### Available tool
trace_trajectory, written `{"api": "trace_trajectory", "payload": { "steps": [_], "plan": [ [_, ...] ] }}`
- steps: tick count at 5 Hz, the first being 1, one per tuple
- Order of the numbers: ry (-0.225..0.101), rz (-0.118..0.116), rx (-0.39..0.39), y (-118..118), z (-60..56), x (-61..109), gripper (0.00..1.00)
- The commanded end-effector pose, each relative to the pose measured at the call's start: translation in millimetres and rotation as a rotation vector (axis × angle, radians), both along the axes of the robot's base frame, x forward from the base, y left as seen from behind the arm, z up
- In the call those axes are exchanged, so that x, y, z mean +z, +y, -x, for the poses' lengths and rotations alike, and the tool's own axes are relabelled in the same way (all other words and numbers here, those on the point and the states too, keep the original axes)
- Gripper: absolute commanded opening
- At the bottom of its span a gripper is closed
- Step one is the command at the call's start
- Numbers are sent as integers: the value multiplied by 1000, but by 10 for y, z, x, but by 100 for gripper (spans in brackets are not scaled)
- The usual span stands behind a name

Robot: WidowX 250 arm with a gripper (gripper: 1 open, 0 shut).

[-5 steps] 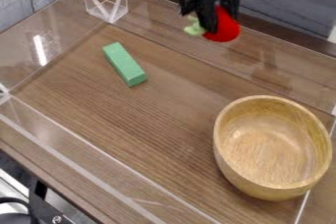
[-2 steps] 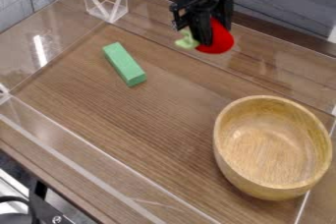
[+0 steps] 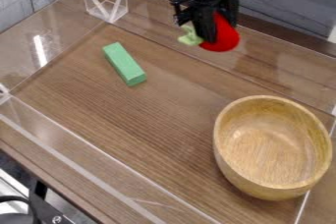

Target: Move the red object to the left side of the table

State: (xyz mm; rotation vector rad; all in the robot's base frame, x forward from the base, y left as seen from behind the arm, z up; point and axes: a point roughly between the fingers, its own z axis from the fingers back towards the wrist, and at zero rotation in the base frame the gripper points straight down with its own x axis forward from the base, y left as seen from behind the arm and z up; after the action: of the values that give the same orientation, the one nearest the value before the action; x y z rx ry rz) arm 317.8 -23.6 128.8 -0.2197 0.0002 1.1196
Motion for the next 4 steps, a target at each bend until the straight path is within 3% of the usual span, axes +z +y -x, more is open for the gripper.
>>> {"api": "trace_trajectory", "payload": {
  "steps": [1,2,3,4],
  "plan": [
    [-89,1,0,103,-99,207,0],
    [-97,-11,28,329,-115,137,0],
    [-101,-31,58,652,135,177,0],
    [-106,-58,165,906,278,186,0]
  ]
}}
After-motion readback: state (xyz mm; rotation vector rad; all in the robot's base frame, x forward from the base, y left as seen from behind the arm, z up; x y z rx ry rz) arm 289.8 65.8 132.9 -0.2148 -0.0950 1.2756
